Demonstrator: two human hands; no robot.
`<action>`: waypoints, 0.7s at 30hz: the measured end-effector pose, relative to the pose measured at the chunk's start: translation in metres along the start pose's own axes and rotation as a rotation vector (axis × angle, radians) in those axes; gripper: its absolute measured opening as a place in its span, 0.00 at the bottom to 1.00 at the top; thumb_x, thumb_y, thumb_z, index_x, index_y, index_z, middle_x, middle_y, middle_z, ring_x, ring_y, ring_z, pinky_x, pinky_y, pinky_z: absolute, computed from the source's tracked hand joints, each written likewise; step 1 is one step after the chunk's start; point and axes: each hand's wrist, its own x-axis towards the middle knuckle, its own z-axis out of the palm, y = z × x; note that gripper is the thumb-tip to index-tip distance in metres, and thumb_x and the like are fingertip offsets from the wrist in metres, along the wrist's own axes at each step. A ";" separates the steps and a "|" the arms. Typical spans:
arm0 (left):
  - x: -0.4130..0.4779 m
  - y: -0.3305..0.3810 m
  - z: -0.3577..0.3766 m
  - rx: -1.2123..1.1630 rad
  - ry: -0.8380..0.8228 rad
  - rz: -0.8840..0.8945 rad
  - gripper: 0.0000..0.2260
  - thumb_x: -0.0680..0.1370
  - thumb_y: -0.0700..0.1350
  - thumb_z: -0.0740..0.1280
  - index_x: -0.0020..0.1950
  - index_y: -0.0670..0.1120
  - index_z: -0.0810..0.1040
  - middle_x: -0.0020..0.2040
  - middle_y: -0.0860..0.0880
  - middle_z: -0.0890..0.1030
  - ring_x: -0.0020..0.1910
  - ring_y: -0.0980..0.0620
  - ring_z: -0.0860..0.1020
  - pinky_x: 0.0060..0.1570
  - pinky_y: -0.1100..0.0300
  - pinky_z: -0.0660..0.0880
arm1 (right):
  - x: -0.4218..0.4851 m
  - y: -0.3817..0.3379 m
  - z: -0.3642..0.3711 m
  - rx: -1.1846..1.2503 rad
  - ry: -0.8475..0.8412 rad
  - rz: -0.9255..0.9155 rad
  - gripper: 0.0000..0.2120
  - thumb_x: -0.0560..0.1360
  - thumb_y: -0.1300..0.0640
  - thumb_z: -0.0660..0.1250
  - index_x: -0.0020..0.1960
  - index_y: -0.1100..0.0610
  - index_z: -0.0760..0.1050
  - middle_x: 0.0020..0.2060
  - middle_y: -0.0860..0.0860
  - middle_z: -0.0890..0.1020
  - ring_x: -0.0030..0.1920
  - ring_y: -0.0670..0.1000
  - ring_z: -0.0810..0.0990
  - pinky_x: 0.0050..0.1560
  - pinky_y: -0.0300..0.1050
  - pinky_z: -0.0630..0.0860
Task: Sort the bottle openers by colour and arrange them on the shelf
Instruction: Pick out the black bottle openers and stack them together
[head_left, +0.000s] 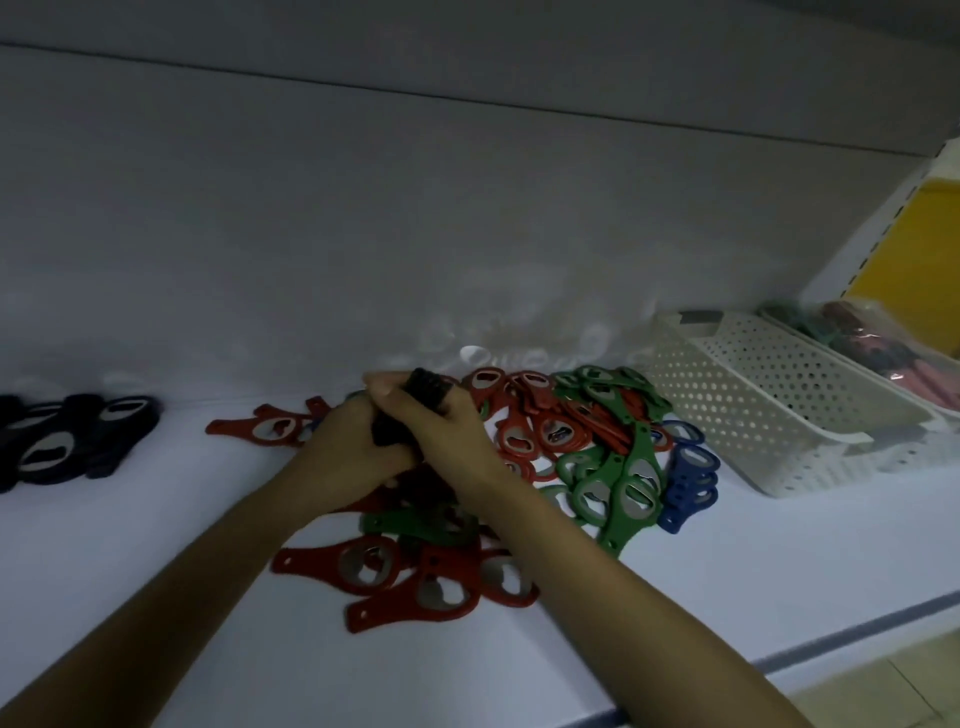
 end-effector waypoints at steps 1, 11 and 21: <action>-0.010 -0.005 -0.007 -0.038 -0.028 -0.021 0.14 0.73 0.38 0.70 0.51 0.57 0.77 0.42 0.58 0.84 0.41 0.61 0.82 0.34 0.69 0.76 | -0.001 -0.001 0.010 0.049 0.005 0.019 0.12 0.78 0.57 0.65 0.58 0.62 0.79 0.50 0.54 0.82 0.49 0.45 0.81 0.55 0.41 0.78; -0.062 -0.005 -0.051 -1.330 0.458 -0.289 0.26 0.81 0.58 0.51 0.66 0.40 0.72 0.62 0.42 0.78 0.63 0.46 0.75 0.58 0.53 0.72 | 0.018 -0.014 0.118 0.537 0.133 0.288 0.19 0.77 0.51 0.66 0.58 0.66 0.76 0.49 0.52 0.84 0.45 0.47 0.83 0.47 0.39 0.79; -0.101 -0.034 -0.088 0.029 0.582 -0.174 0.17 0.79 0.46 0.64 0.67 0.54 0.70 0.56 0.60 0.79 0.54 0.63 0.78 0.53 0.67 0.73 | 0.047 -0.011 0.170 0.785 0.139 0.537 0.11 0.77 0.54 0.67 0.47 0.62 0.73 0.47 0.59 0.80 0.44 0.55 0.81 0.55 0.53 0.78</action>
